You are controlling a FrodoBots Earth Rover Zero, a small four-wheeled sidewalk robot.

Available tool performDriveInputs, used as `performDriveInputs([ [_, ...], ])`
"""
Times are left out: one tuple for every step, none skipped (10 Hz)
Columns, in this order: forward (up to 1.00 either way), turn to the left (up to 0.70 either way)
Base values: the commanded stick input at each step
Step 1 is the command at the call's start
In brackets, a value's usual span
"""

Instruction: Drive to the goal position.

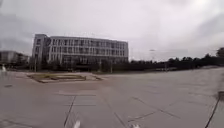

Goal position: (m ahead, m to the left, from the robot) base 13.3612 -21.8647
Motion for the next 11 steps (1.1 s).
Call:
performDriveInputs([
  [0.70,-0.03],
  [0.70,-0.06],
  [0.70,-0.35],
  [0.70,-0.35],
  [0.70,-0.35],
  [0.70,-0.35],
  [0.70,-0.35],
  [0.70,-0.35],
  [0.70,-0.35],
  [0.70,-0.35],
  [0.70,-0.35],
])
